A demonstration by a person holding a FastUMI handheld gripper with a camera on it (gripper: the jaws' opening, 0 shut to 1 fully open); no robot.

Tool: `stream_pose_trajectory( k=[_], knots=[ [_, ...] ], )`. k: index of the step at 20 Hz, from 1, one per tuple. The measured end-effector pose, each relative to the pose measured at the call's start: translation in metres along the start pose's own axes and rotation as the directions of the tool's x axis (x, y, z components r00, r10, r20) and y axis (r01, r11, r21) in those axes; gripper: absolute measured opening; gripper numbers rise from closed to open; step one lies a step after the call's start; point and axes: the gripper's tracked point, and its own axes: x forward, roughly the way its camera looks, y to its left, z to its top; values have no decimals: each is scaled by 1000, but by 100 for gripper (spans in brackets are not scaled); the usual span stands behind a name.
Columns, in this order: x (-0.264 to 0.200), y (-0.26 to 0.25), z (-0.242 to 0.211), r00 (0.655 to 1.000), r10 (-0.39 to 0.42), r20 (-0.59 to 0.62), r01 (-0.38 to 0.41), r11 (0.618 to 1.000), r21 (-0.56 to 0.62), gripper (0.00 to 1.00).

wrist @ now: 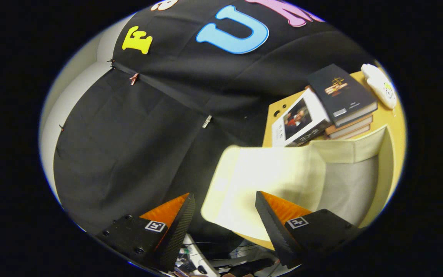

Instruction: Open the storage box then place both shoes into the box .Put the left shoe in first, then the right shoe, with the right side of both shoes facing outward in a uniform manner.

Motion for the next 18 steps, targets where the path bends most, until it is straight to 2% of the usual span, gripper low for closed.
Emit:
stream_pose_trajectory(
  k=[2, 4, 7, 9, 12, 16, 18],
  knots=[
    [-23, -32, 10, 995, -93, 45, 97, 992, -80, 97],
    [-56, -71, 23, 975, -202, 96, 217, 957, -191, 97],
    [-122, -131, 36, 924, -353, 146, 382, 871, -309, 98],
    [-171, -173, 41, 880, -443, 171, 475, 811, -343, 98],
    [-227, -230, 43, 812, -551, 193, 584, 753, -305, 98],
    [-273, -298, 28, 738, -659, 149, 675, 713, -189, 98],
    [-287, -328, 16, 707, -699, 111, 705, 683, -189, 99]
  ],
)
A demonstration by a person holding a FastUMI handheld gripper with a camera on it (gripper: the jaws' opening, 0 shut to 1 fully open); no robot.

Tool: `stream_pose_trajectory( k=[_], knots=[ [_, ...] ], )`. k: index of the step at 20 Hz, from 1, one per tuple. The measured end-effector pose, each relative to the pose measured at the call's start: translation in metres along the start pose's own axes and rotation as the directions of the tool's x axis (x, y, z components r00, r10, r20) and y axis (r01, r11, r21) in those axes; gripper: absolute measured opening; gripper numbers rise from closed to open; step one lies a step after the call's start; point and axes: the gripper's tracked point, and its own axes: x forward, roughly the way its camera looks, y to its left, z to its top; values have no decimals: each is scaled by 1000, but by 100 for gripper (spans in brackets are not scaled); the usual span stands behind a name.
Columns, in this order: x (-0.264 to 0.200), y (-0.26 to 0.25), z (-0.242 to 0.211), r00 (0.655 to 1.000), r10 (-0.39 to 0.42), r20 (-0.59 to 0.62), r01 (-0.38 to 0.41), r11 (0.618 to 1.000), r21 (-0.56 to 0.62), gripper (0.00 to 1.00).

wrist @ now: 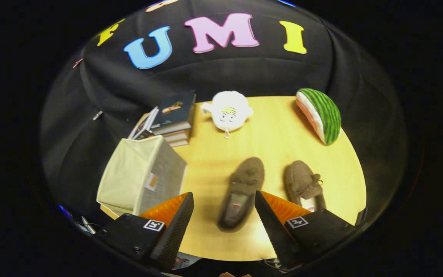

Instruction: Open the storage box then place both shoes into the box .Put the left shoe in first, then the right shoe, with the right side of both shoes facing outward in a uniform manner.

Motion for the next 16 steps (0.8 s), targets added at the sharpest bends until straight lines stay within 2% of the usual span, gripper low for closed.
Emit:
stream_pose_trajectory(
  k=[6, 11, 13, 15, 16],
  knots=[
    [60, -52, -46, 991, -56, -125, 43, 994, -104, 99],
    [122, -59, -60, 986, -29, -165, 12, 994, -105, 99],
    [128, -62, -52, 986, -20, -165, 9, 998, -66, 98],
    [135, -54, -53, 982, 22, -187, -21, 1000, 6, 85],
    [139, -52, -57, 978, 37, -205, -32, 999, 25, 67]
  ],
)
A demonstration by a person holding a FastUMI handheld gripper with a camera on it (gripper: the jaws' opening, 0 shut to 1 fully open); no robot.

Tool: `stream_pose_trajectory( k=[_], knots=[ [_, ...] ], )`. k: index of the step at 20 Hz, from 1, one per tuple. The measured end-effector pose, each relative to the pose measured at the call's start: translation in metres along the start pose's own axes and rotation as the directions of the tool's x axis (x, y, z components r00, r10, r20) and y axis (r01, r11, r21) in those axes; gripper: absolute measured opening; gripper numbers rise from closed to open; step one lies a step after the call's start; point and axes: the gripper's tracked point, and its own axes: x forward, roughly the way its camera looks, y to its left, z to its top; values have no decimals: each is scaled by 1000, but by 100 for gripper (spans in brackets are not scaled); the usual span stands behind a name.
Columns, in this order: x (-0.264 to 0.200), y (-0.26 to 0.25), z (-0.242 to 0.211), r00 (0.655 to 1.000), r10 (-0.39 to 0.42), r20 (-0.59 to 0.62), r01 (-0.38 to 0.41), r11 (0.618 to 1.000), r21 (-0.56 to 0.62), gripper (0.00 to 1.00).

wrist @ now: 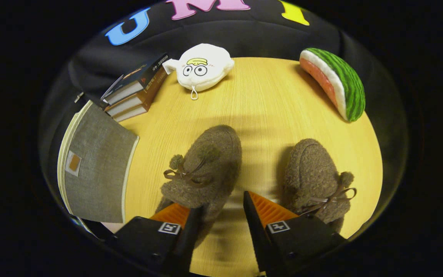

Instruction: Open the storage box then place both shoes into the box .Put the left shoe in first, then the right shoe, with the right side of both shoes facing outward in a uniform manner.

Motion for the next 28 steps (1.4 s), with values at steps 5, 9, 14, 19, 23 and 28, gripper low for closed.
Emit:
stream_pose_trajectory(
  k=[5, 9, 14, 19, 23, 28],
  knots=[
    [4, 4, -2, 1000, 24, -18, -23, 999, 23, 26],
    [7, 2, 1, 1000, 27, -14, -27, 1000, 11, 8],
    [6, 1, 3, 1000, 14, -23, -14, 1000, 18, 5],
    [-1, 4, 10, 1000, -19, -6, 19, 999, 42, 5],
    [-28, 26, 25, 1000, 5, 27, -8, 994, 105, 5],
    [-70, 68, 57, 992, 58, 111, -77, 982, 172, 5]
  ],
)
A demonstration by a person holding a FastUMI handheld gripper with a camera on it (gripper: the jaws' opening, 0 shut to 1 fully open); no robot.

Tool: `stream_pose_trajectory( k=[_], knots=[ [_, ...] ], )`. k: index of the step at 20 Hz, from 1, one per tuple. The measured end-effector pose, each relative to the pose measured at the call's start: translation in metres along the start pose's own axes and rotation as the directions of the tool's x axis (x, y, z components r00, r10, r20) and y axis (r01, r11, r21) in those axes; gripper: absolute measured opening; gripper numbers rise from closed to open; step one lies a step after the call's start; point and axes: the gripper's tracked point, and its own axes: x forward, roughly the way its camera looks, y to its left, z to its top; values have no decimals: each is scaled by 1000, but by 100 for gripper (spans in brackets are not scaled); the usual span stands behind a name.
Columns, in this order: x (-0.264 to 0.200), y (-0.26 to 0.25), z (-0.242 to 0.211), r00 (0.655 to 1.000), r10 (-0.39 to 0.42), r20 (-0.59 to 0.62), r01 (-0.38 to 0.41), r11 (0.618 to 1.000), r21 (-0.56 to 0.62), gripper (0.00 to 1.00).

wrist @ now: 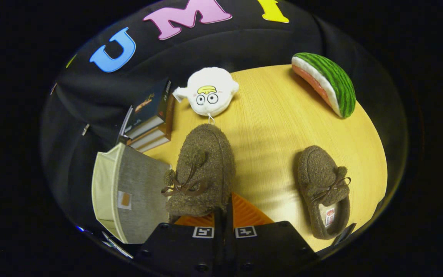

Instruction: Open the storage box then place both shoes into the box .Put the left shoe in first, then the right shoe, with the right side of both shoes facing outward in a uniform manner.

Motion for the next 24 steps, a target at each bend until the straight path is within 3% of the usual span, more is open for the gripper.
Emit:
stream_pose_trajectory(
  k=[7, 12, 19, 24],
  knots=[
    [-88, 92, 39, 984, 130, 119, -132, 991, 11, 5],
    [-114, 163, 40, 962, 230, 146, -232, 973, -7, 5],
    [-93, 253, 11, 941, 316, 120, -311, 949, -58, 5],
    [-58, 285, -12, 952, 287, 102, -280, 957, -82, 5]
  ],
)
